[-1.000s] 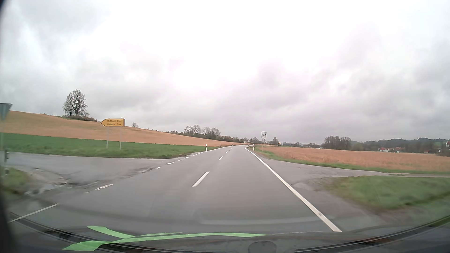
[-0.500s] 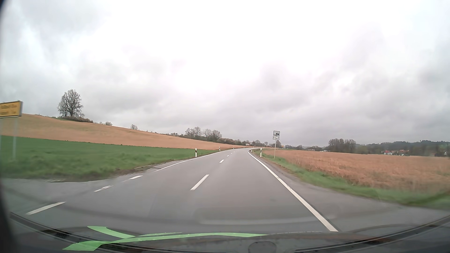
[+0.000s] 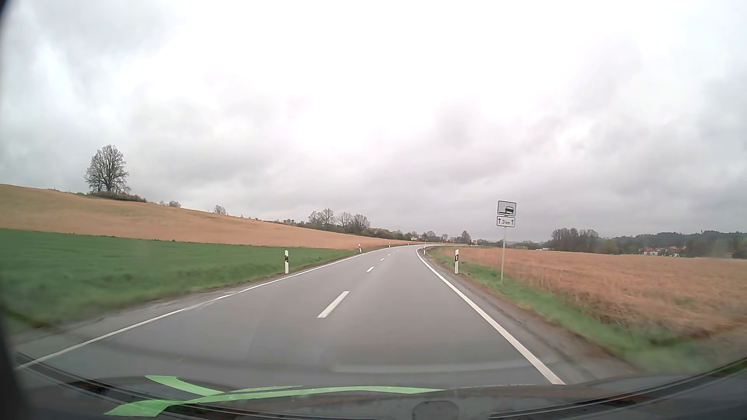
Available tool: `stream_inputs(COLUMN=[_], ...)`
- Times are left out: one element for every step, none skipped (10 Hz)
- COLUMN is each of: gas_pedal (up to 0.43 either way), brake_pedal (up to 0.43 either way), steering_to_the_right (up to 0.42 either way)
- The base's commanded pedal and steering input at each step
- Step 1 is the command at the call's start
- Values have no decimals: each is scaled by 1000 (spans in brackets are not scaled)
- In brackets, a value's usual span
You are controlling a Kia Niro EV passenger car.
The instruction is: Follow the waypoints while adhering to traffic rules and regulations
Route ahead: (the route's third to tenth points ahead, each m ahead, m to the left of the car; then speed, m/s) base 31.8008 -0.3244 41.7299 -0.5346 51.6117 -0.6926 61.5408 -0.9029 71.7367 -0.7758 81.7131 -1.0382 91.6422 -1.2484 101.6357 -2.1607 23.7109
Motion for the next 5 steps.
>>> stream_inputs(gas_pedal=[157,98,98,98,110], brake_pedal=[0,0,0,0,0], steering_to_the_right=[-4,-3,-2,-1,0])
